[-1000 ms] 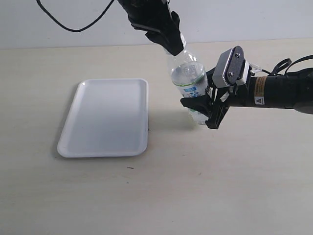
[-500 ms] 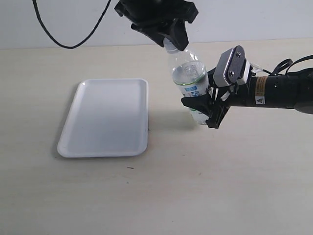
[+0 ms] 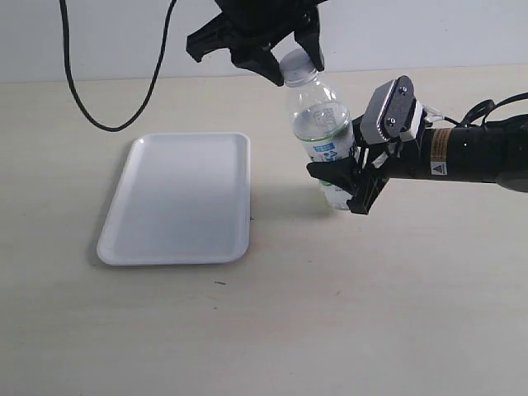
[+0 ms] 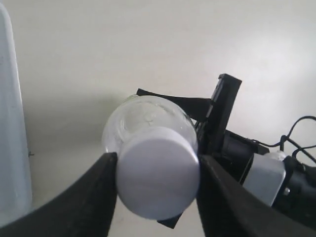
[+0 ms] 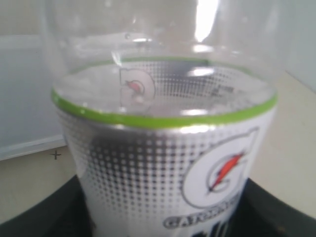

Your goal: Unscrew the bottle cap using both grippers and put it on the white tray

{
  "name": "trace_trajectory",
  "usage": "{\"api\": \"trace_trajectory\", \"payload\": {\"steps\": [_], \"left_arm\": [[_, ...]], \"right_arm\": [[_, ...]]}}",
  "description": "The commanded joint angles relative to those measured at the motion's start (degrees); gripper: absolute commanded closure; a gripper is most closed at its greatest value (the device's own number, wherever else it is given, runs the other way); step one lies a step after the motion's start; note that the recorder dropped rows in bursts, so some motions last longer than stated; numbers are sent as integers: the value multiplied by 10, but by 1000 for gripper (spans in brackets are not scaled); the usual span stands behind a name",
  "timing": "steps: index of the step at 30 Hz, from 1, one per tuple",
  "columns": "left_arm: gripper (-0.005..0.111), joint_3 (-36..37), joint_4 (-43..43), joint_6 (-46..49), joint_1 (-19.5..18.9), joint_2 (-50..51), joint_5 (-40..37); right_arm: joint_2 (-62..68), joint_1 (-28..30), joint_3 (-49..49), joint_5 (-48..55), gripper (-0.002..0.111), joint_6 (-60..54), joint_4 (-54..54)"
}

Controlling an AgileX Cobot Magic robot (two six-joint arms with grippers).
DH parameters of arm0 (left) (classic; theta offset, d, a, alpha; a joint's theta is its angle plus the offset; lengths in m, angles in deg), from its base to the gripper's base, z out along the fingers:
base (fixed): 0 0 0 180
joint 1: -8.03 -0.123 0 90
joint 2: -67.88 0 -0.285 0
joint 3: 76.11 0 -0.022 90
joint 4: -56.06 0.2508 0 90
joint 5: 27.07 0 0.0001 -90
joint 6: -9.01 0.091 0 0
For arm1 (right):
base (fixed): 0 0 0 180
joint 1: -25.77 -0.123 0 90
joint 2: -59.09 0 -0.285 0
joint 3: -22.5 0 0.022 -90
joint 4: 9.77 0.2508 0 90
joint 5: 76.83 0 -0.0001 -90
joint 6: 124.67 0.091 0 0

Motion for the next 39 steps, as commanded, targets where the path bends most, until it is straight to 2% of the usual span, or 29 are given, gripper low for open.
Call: {"api": "trace_trajectory", "payload": {"steps": [1, 6, 11, 13, 16, 19, 20, 22, 23, 32, 36, 39], "left_arm": [[107, -4, -10, -86, 4, -6, 36], [107, -4, -15, -138, 4, -6, 36], [106, -4, -25, -121, 4, -6, 37], [103, -4, -25, -108, 4, -6, 37], [84, -4, -26, -88, 4, -6, 40], [52, -4, -26, -52, 3, -6, 43], [37, -4, -25, -27, 2, -6, 43], [18, -4, -25, 15, 2, -6, 46], [13, -4, -25, 38, 2, -6, 49], [13, -4, -26, 278, -22, -7, 26], [13, -4, -22, 461, -30, -11, 4], [13, -4, -27, 559, -30, -15, 1]], "right_arm": [[-5, 0, 0, -37, 108, -2, 8], [-5, 0, 0, -37, 108, -2, 12], [-5, 0, 0, -37, 108, -2, 12], [-5, 0, 0, -37, 108, -2, 12], [-5, 0, 0, -37, 108, -2, 12], [-5, 0, 0, -37, 108, 0, 13], [-5, 0, 0, -37, 108, 0, 13], [-5, 0, 0, -37, 108, 0, 13], [-5, 0, 0, -37, 108, 1, 13], [-5, 0, 0, -31, 108, 7, 11], [-5, 0, 0, -23, 108, 9, 11], [-5, 0, 0, -12, 108, 19, 11]]}}
